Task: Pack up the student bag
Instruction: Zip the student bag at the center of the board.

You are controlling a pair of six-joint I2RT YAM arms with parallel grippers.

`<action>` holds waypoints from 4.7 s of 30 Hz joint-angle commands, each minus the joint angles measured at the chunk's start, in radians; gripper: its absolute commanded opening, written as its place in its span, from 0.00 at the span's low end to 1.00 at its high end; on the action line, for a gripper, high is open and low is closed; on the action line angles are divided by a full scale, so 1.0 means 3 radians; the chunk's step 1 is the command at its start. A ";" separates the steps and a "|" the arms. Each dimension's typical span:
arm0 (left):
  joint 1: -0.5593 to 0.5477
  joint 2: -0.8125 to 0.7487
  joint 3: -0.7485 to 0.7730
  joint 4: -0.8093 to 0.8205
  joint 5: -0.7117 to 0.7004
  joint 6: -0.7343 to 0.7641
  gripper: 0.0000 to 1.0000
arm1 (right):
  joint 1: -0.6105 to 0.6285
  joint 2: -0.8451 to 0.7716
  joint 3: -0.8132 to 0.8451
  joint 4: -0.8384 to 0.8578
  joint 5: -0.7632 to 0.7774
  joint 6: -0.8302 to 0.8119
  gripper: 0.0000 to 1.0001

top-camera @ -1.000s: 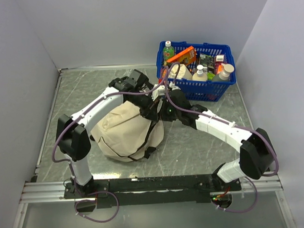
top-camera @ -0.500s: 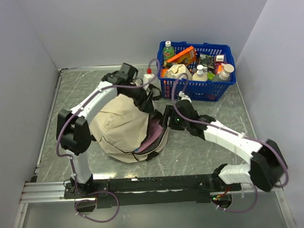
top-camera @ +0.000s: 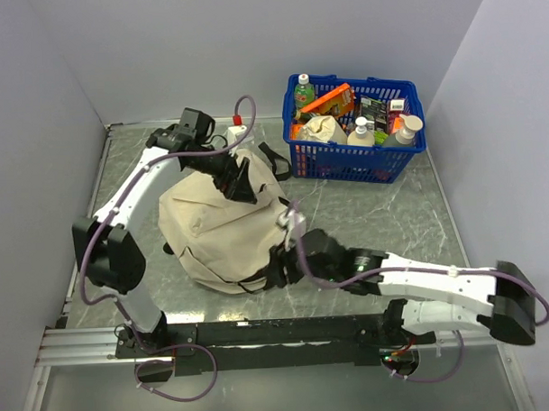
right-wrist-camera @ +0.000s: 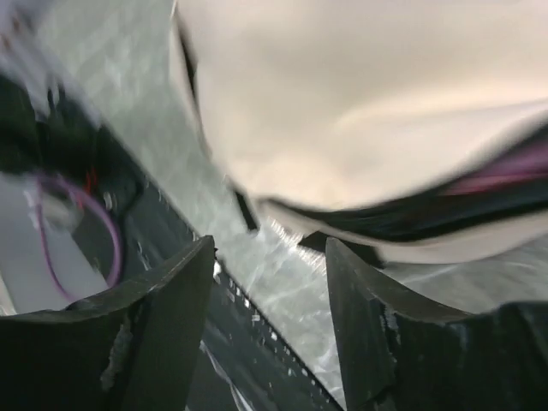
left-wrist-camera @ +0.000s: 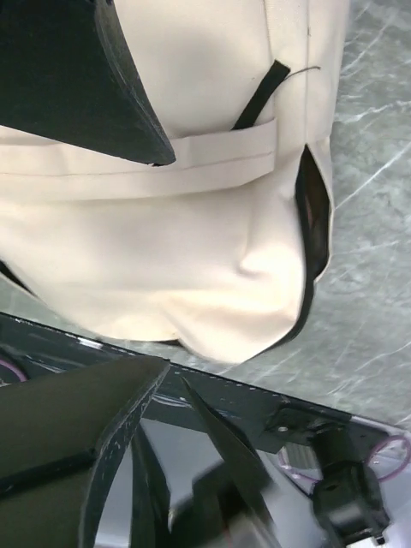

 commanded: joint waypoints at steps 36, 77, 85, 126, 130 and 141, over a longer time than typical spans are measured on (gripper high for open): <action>0.0384 -0.1332 -0.0972 -0.0616 -0.0210 0.0976 0.77 | 0.0772 0.1885 0.0878 0.0061 0.0845 -0.0444 0.00; -0.1538 -0.2314 -0.2731 0.0570 -0.1519 0.1069 0.96 | 0.0056 0.0703 0.0592 0.0102 -0.0468 -0.0127 0.00; -0.1574 -0.2268 -0.2976 0.1035 -0.2029 0.0991 0.88 | 0.0021 0.0662 0.0561 0.0138 -0.0509 -0.0065 0.00; -0.1605 -0.2718 -0.3242 0.0218 -0.2408 0.1365 0.01 | -0.1273 0.0483 0.0556 -0.0522 0.0794 -0.0592 0.00; -0.1524 -0.2999 -0.3401 0.0014 -0.2669 0.1319 0.01 | -0.1340 0.0646 0.0719 -0.0450 0.0714 -0.0673 0.00; -0.0470 -0.3169 -0.3187 -0.0085 -0.2567 0.1540 0.01 | -0.0758 0.0999 0.0985 -0.0118 -0.0329 -0.0454 0.00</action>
